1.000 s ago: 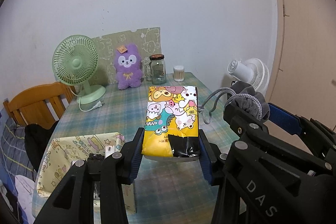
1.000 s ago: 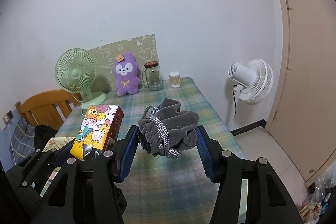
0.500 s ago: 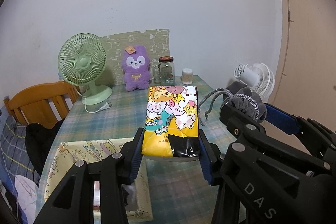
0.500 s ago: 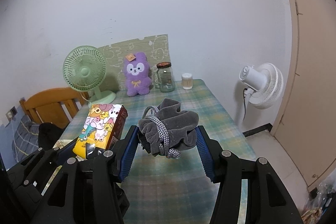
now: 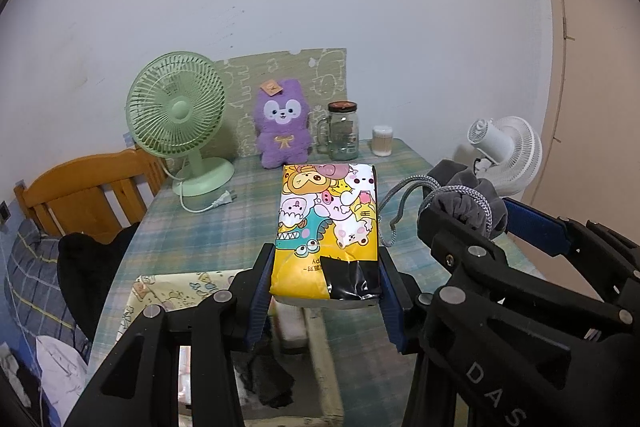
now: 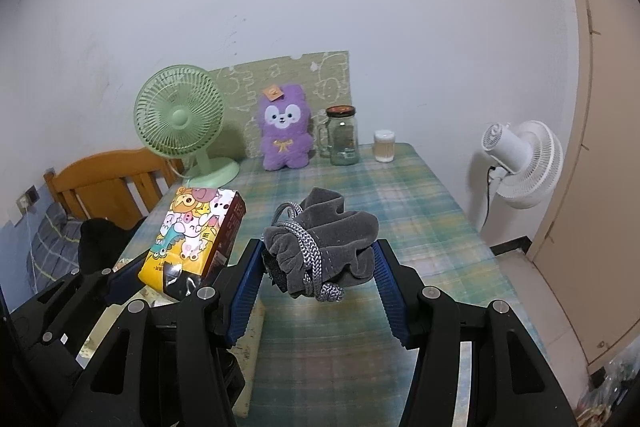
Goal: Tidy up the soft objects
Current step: 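Carry the snack box with the left tool while the right tool carries the grey glove over the yellow box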
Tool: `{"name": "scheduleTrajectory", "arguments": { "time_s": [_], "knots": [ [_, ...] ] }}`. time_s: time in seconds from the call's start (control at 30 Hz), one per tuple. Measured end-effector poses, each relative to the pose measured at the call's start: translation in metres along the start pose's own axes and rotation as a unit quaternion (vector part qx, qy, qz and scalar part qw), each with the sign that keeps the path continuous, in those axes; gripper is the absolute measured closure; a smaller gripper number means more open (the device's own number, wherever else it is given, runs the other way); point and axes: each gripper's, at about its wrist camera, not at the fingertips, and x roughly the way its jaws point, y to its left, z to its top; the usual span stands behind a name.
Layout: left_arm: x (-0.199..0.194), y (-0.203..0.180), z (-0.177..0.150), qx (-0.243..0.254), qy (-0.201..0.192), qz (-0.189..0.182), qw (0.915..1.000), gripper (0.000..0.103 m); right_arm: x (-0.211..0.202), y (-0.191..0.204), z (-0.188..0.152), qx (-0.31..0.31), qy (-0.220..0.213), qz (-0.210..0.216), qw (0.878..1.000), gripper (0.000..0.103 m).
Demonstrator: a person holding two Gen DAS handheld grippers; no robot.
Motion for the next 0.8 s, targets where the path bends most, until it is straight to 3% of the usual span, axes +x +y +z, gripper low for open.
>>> {"name": "scheduleTrajectory", "arguments": {
  "time_s": [0.8],
  "knots": [
    [0.027, 0.073, -0.030, -0.037, 0.042, 0.051, 0.9972, 0.054, 0.047, 0.071, -0.018, -0.035, 0.046, 0.042, 0.997, 0.044]
  ]
}}
